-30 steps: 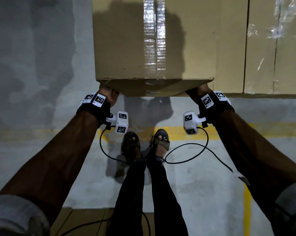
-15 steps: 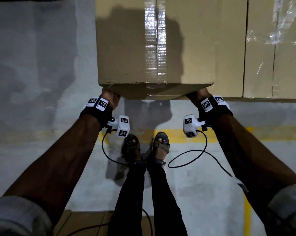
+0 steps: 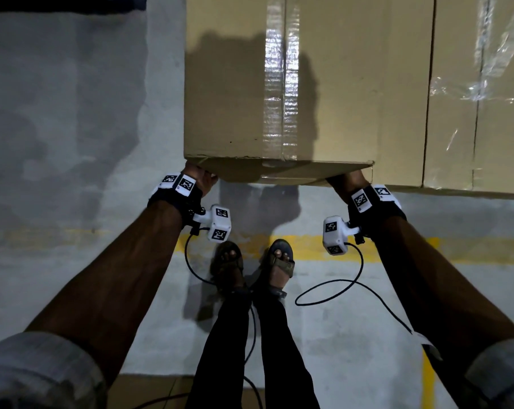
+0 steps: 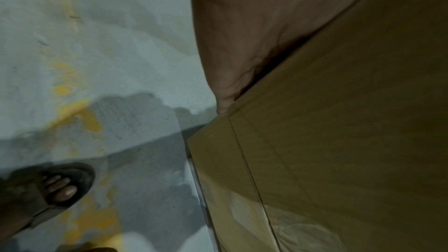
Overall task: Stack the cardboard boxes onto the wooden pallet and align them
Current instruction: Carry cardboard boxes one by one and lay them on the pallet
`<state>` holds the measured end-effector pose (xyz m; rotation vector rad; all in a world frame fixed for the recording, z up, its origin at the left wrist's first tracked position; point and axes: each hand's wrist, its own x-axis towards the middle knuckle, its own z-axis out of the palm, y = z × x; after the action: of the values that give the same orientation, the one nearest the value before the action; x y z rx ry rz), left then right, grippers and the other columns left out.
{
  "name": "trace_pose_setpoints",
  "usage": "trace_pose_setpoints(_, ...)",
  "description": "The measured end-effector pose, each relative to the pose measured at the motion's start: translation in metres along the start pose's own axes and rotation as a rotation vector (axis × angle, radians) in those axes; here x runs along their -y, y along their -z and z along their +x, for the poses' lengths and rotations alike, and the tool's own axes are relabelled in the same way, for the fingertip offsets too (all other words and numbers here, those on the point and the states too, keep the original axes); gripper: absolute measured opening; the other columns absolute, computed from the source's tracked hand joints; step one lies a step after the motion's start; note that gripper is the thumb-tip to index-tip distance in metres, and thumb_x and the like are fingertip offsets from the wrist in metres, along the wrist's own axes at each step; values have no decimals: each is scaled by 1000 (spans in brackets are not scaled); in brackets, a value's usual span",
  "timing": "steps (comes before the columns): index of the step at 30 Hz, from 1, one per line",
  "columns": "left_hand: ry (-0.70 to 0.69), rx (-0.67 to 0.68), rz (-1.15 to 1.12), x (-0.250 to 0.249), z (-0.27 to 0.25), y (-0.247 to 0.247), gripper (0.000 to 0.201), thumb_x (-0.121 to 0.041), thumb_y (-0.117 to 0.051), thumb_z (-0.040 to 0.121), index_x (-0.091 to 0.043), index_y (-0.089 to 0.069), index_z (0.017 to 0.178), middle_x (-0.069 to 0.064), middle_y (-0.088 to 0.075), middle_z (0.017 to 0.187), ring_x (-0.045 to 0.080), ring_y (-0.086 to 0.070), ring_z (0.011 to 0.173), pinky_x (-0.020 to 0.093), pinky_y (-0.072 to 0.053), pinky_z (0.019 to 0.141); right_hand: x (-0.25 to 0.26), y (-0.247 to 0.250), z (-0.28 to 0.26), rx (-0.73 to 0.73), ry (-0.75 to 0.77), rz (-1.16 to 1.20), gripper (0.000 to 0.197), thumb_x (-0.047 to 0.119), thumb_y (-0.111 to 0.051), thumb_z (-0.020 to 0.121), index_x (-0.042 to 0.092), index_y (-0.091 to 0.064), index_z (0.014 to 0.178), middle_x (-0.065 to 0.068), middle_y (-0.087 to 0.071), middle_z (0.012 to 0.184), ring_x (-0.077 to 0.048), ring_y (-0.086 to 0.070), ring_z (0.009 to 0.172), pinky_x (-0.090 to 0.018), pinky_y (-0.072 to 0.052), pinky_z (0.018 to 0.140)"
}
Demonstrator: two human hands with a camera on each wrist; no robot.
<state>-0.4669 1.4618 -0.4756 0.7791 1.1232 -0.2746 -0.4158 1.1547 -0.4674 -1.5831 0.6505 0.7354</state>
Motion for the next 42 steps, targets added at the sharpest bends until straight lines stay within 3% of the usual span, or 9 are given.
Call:
trace_pose_setpoints(8,-29,35,63,5,-16,3,50,-33,-23,113,-17,-34,160,4,-39,164,25,-42,146,37,-35,111,-2,2,-10,1,-25,324,36,8,-24,110,14,-52,89,3,-68,75,-13,-56,82,-25,-46,81)
trace_pose_setpoints(12,-40,-47,275,2,-53,16,55,-49,-30,111,-24,-35,160,3,-36,165,24,-36,149,42,-27,118,9,14,-55,-56,-80,133,53,40,-31,112,5,-43,151,-11,-53,142,-24,-51,133,-41,-40,114)
trace_pose_setpoints(15,6,-130,396,-1,-114,37,57,-52,-44,107,-21,-47,154,7,-54,148,26,-55,127,33,-38,97,21,25,-112,-28,-158,132,79,69,-31,102,15,-32,161,-11,-41,160,-24,-39,148,-45,-30,121)
trace_pose_setpoints(18,126,-91,428,-9,-195,61,37,-44,-46,108,-20,-63,131,6,-60,105,15,-55,81,26,-38,68,38,29,-183,1,-194,-31,75,65,-33,104,14,-36,159,-16,-47,156,-29,-44,144,-45,-33,117)
trace_pose_setpoints(23,-62,-215,322,-24,-310,81,32,-32,-58,105,-16,-52,78,7,-47,76,16,-43,57,16,-31,38,79,23,-280,213,-168,-284,62,56,-35,107,15,-45,153,-13,-59,142,-27,-54,129,-40,-39,105)
trace_pose_setpoints(28,-186,-239,282,-21,-398,68,22,-29,-64,102,-15,-62,86,7,-63,79,12,-61,49,16,-39,43,131,13,-340,345,28,-465,48,53,-42,107,20,-56,137,-17,-62,136,-29,-60,124,-39,-44,97)
trace_pose_setpoints(32,-346,-283,260,0,-444,53,16,-31,-66,100,-15,-66,103,10,-72,93,15,-65,64,24,-43,60,158,8,-372,501,204,-608,77,79,-49,85,23,-59,136,-11,-66,132,-23,-63,114,-40,-49,99)
trace_pose_setpoints(36,-459,-314,215,37,-482,43,13,-32,-65,101,-20,-68,101,14,-74,108,25,-66,83,28,-44,67,163,8,-385,614,362,-791,45,42,-47,109,2,-64,121,-18,-67,112,-29,-65,98,-33,-51,82)
trace_pose_setpoints(42,-526,-363,163,104,-531,73,14,-40,-70,95,-27,-71,97,2,-77,100,18,-69,80,28,-43,70,105,-38,-376,842,472,-1238,73,98,-49,71,35,-65,104,-7,-72,112,-33,-67,107,-56,-50,100)
